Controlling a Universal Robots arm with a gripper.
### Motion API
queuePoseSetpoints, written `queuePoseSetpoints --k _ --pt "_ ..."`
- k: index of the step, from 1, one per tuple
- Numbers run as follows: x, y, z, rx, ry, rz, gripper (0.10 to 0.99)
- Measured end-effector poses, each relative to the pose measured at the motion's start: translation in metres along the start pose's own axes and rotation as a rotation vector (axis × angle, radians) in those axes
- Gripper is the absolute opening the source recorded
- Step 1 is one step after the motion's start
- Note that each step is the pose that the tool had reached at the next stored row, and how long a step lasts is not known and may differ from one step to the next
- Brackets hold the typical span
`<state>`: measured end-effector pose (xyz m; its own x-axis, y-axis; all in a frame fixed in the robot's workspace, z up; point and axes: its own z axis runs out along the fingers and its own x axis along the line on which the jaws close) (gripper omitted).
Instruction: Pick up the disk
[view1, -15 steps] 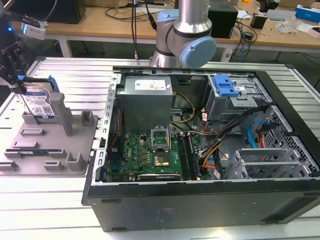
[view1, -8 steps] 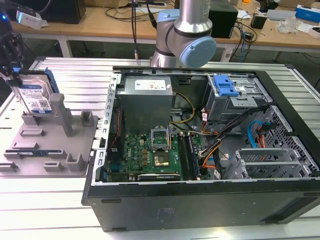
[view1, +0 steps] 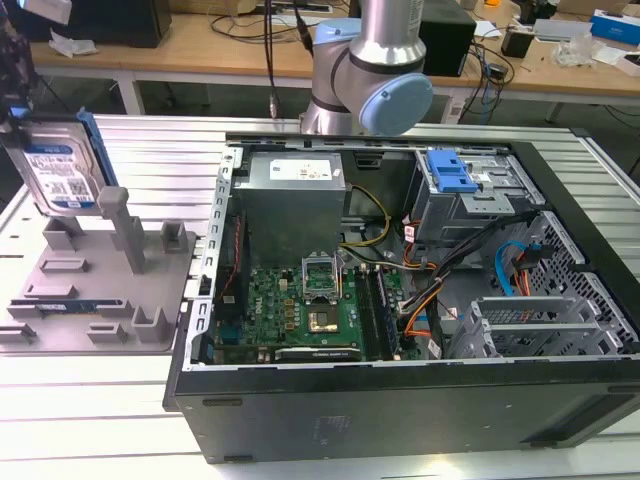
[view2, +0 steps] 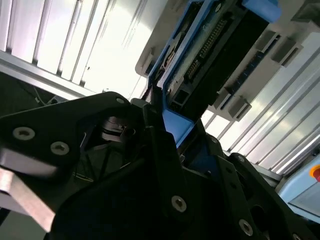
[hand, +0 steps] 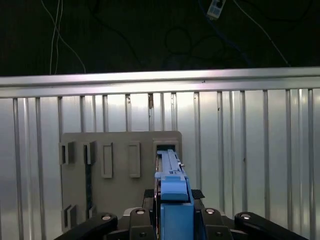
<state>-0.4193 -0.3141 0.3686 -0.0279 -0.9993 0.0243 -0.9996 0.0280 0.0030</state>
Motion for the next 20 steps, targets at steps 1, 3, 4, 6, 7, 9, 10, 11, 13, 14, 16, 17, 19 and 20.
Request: queuePoseSetpoints --k 1,3,4,6,7,9,10,11,13,14,16,17,19,20 --pt "0.0001 0.0 -0.0043 0.0 -0.0001 0.0 0.369" --pt "0.0005 0.0001 -0.0213 0.0 -0.0001 0.0 0.369" --pt "0.0006 0.0001 -0.0264 0.0 -0.0001 0.0 0.369" --pt "0.0009 0.0001 -0.0361 0.0 0.0 0.0 0.369" --pt "0.001 0.0001 -0.0402 0.0 0.0 0.0 0.369" --pt "0.0012 0.0001 -0.0505 0.0 0.0 0.0 0.369" --pt "0.0013 0.0002 -0.0558 0.0 -0.0001 0.0 0.369" --pt "0.0015 0.0002 -0.0607 0.0 -0.0001 0.0 0.369" --pt "0.0019 0.0002 -0.0781 0.0 -0.0001 0.0 0.369" --pt "0.0021 0.0003 -0.0854 0.0 0.0 0.0 0.369" --pt "0.0023 0.0003 -0.0958 0.0 -0.0001 0.0 0.369" --pt "0.0025 0.0003 -0.1021 0.0 -0.0001 0.0 0.369" --pt "0.0027 0.0004 -0.1119 0.0 0.0 0.0 0.369" --pt "0.0028 0.0004 -0.1132 0.0 -0.0001 0.0 0.369"
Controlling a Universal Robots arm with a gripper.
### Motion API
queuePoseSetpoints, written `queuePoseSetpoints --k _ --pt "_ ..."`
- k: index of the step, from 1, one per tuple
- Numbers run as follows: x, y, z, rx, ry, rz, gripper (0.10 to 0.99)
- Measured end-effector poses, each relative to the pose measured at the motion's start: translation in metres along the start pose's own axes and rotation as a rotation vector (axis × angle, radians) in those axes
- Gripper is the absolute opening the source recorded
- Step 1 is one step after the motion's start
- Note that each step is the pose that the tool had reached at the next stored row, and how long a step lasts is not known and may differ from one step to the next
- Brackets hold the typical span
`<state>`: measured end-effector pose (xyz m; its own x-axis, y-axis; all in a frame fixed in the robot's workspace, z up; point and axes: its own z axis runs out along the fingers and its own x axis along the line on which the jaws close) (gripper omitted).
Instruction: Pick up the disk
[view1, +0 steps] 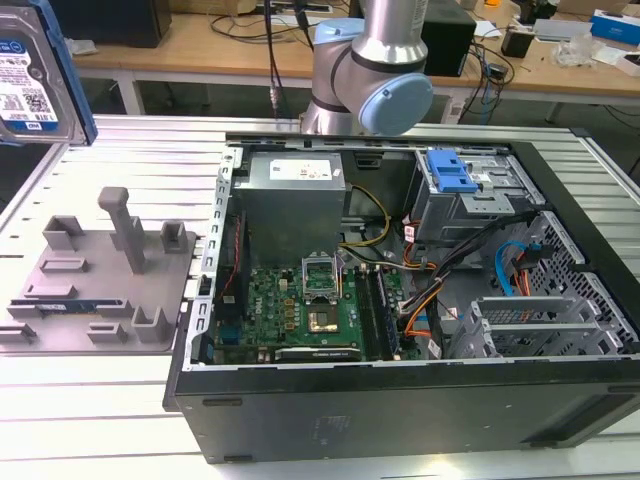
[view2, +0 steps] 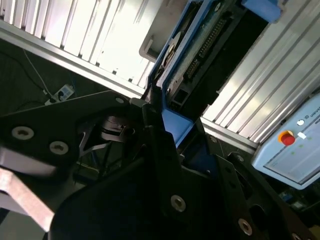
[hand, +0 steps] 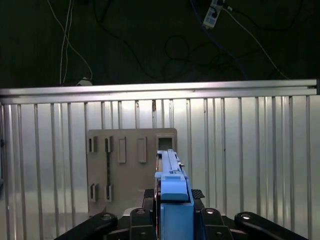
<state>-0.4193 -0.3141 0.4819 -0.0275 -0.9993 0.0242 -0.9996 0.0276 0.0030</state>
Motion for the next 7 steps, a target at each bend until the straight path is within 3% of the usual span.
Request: queuePoseSetpoints --k 7 --pt "0.0 0.0 -0.0014 0.0 0.0 0.0 0.369"
